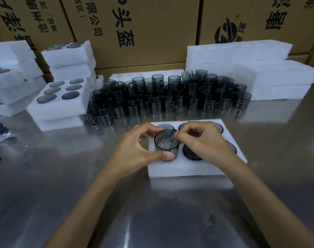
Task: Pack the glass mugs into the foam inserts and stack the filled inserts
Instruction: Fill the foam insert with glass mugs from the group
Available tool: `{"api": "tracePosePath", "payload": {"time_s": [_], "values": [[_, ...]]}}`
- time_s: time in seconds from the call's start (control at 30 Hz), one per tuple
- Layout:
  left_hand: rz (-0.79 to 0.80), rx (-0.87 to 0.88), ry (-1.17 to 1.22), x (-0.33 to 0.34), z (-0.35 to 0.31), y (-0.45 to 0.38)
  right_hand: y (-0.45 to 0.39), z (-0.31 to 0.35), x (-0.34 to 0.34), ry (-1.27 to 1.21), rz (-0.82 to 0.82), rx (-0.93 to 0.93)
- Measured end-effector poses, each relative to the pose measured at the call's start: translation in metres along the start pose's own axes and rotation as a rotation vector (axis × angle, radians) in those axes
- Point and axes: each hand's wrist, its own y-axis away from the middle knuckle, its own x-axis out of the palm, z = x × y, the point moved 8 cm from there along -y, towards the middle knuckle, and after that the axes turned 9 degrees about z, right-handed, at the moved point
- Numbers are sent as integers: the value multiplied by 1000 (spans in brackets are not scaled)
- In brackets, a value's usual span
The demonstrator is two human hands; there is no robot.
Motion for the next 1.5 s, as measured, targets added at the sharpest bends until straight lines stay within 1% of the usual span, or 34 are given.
{"api": "tracePosePath", "payload": {"time_s": [0.13,0.23,0.3,0.37,0.47,0.6,0.8,1.0,1.1,1.17,1.27,1.33,1.43,1.5], "values": [[4,1,-9,0,0,0,-1,1,2,-2,21,-27],[21,-9,-29,0,0,1,-1,5,5,62,81,-70],[38,2,-70,1,-4,3,-2,6,7,97,131,-61],[27,21,-143,1,-9,5,-1,6,8,76,157,-58],[-1,35,-222,-1,-17,7,-1,8,8,61,153,-76],[2,-1,-209,-2,-14,7,-4,6,7,54,132,-85],[57,-48,-156,2,-4,6,-4,4,8,98,113,-102],[18,-36,-211,-1,-5,6,-3,5,11,117,117,-108],[26,-35,-251,0,-4,7,-3,3,11,191,92,-92],[42,-33,-185,0,-3,6,-3,3,11,218,78,-94],[61,16,-43,-2,-2,3,-3,2,10,169,98,-103],[78,21,5,0,1,1,-3,2,9,141,109,-104],[75,-25,18,-2,10,1,-2,3,8,162,138,-101],[77,-100,5,-4,20,0,0,3,5,267,144,-96]]}}
